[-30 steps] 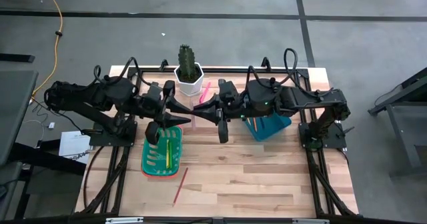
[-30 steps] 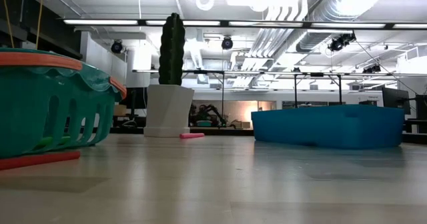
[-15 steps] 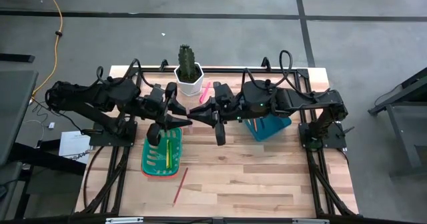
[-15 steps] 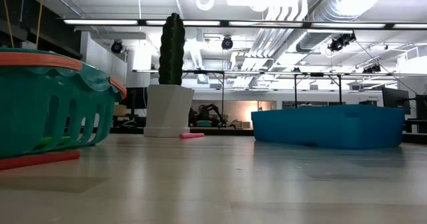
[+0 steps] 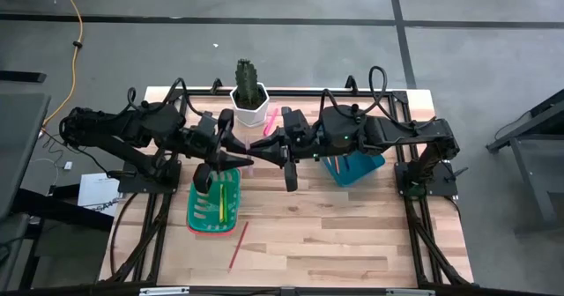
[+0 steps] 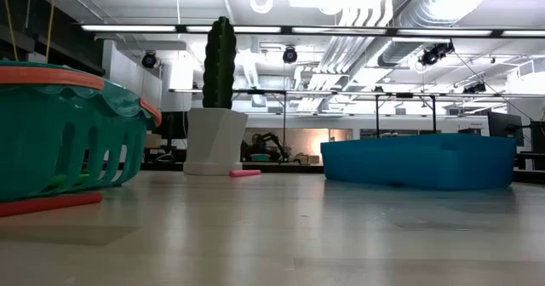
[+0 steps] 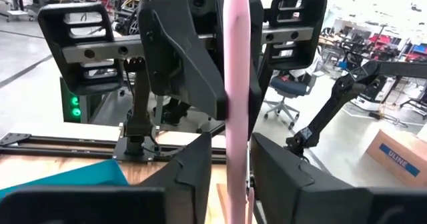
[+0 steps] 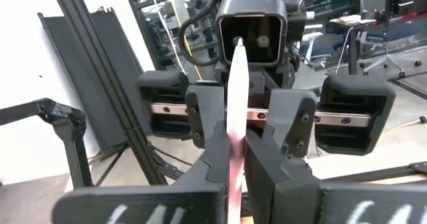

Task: Sort pens & pencils
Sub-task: Put the light pink pen into the green basket

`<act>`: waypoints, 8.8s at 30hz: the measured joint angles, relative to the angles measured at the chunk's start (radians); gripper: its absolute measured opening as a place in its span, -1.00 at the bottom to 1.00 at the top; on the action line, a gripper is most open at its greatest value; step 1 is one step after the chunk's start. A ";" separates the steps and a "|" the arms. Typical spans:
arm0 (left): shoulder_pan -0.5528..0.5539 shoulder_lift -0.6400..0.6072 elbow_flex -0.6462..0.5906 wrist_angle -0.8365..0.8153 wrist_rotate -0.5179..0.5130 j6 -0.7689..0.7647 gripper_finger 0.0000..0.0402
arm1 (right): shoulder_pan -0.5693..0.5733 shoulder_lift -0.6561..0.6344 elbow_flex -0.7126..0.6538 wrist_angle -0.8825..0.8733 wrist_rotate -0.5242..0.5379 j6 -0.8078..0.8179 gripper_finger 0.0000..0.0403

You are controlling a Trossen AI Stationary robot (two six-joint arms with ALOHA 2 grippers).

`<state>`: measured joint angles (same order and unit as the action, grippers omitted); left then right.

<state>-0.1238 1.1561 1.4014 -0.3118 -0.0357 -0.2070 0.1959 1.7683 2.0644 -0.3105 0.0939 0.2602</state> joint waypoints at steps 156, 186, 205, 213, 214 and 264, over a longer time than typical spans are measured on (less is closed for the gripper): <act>-0.210 0.611 0.013 -0.313 0.209 0.308 -0.82 | 0.810 -0.271 0.014 -1.082 1.016 0.755 -0.46; -0.213 0.608 0.013 -0.316 0.289 0.229 -0.82 | 0.661 -0.246 0.014 -0.134 -0.103 -0.342 -0.46; -0.213 0.607 0.013 -0.318 0.287 0.230 -0.82 | 0.661 -0.437 0.015 -0.135 -0.199 -0.497 -0.46; -0.212 0.607 0.013 -0.319 0.270 0.228 -0.82 | 0.685 -0.511 -0.359 0.115 -0.204 -0.481 -0.46; -0.212 0.607 0.013 -0.318 0.262 0.228 -0.82 | 0.679 -0.551 -0.423 0.196 -0.199 -0.478 -0.46; -0.210 0.730 0.013 -0.386 0.201 0.438 -0.82 | 0.052 -0.851 -1.565 0.792 0.094 0.388 -0.46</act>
<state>-0.3340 1.8856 1.4143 -0.6976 0.1658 0.2314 0.2481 0.9177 0.4995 0.4817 0.1883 0.6483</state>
